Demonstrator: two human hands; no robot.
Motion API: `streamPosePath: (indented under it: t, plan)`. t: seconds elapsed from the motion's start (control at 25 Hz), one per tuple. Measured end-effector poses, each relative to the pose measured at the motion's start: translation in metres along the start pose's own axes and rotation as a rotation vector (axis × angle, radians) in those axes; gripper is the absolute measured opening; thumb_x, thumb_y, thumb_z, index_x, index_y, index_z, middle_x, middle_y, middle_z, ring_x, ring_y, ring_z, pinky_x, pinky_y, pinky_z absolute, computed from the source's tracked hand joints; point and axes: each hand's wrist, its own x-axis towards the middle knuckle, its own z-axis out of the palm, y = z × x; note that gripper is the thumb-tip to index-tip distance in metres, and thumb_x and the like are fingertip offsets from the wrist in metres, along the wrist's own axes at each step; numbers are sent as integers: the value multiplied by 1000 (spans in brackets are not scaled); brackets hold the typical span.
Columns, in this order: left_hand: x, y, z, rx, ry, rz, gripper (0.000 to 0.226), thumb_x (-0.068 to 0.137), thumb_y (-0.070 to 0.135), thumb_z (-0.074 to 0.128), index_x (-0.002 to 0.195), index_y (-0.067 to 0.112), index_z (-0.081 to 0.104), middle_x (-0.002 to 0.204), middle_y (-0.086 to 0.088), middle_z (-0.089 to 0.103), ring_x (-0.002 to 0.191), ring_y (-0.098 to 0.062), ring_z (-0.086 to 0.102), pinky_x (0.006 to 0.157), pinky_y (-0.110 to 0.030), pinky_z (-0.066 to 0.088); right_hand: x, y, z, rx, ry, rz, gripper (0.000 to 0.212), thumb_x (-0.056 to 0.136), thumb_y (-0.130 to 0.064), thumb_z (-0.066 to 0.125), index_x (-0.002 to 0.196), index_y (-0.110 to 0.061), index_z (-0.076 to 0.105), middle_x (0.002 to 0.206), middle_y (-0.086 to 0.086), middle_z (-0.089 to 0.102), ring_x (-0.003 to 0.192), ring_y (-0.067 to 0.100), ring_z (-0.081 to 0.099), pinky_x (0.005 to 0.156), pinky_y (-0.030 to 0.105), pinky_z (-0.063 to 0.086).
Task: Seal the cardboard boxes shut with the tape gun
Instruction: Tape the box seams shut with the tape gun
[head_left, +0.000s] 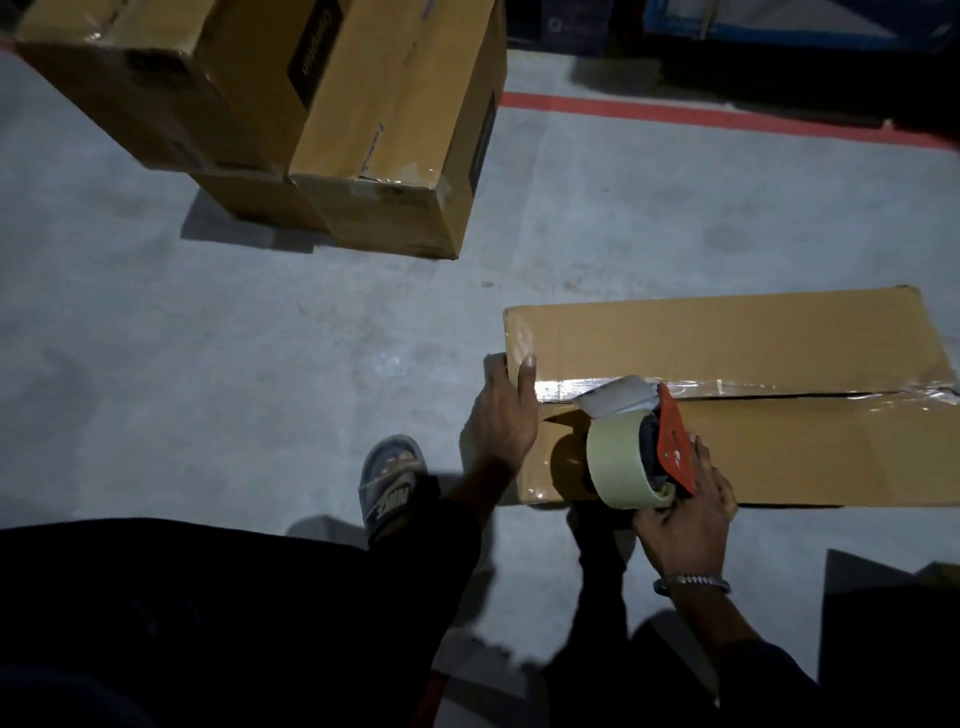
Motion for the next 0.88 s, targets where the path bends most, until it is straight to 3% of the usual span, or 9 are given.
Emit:
streamPosePath:
  t: [0.16, 0.28, 0.36, 0.44, 0.48, 0.56, 0.64, 0.72, 0.88]
  plan:
    - [-71, -22, 4, 128, -21, -54, 93, 86, 88, -4, 137, 28, 46, 125, -12, 69, 113, -38, 66, 95, -48, 54, -1, -13, -18, 36, -81, 27, 86, 71, -13, 78, 149, -9, 42, 155, 18, 46, 145, 34, 41, 121, 56, 26]
    - [-99, -34, -3, 172, -107, -156, 91, 86, 90, -1, 130, 28, 50, 125, -10, 68, 112, -38, 67, 94, -51, 54, -8, -19, -32, 94, -94, 112, 78, 69, -17, 77, 141, -14, 50, 144, 14, 54, 130, 38, 52, 106, 59, 46]
    - [-95, -33, -14, 172, -102, -190, 82, 88, 91, 11, 118, 28, 56, 119, -7, 71, 110, -38, 68, 91, -53, 56, -8, -31, -53, 86, -34, 109, 57, 69, -16, 75, 124, -13, 61, 124, 13, 63, 114, 36, 59, 90, 47, 55]
    - [-87, -22, -28, 171, -101, -185, 68, 91, 81, 37, 108, 22, 68, 107, -6, 75, 101, -36, 71, 86, -46, 58, -4, -48, -81, 15, -54, 96, 24, 71, -13, 77, 92, -8, 68, 91, 11, 64, 90, 36, 62, 69, 35, 48]
    - [-85, -15, -34, 156, -93, -181, 60, 94, 71, 49, 107, 18, 74, 105, -8, 76, 101, -36, 72, 84, -41, 57, 2, -55, -95, -26, -108, 87, 16, 72, -15, 79, 77, -7, 66, 76, 9, 62, 77, 35, 62, 61, 33, 44]
    - [-82, -10, -40, 168, -90, -187, 46, 99, 51, 61, 112, 10, 76, 110, -13, 75, 104, -36, 71, 75, -33, 50, 16, -65, -120, -94, -209, 61, 22, 73, -18, 80, 64, -7, 63, 60, 9, 62, 64, 34, 62, 55, 37, 48]
    - [-80, -12, -47, 187, -74, -205, 42, 101, 43, 62, 115, 6, 74, 113, -15, 74, 106, -36, 70, 74, -35, 50, 17, -81, -140, -111, -300, 64, 22, 77, -24, 78, 69, -7, 68, 64, 9, 67, 67, 31, 64, 60, 39, 52]
    - [-71, -19, -62, 203, -69, -216, 41, 98, 42, 63, 114, 6, 74, 113, -16, 75, 105, -37, 71, 79, -37, 55, 10, -97, -155, -92, -391, 75, 20, 82, -31, 76, 77, -12, 72, 73, 7, 71, 73, 27, 65, 63, 35, 47]
    - [-26, -53, -123, 232, 21, -288, 36, 94, 35, 65, 113, 7, 76, 117, -18, 73, 108, -41, 70, 86, -40, 56, 4, -103, -162, -60, -379, 179, 20, 79, -34, 69, 72, -16, 72, 75, 6, 73, 79, 31, 66, 65, 34, 47]
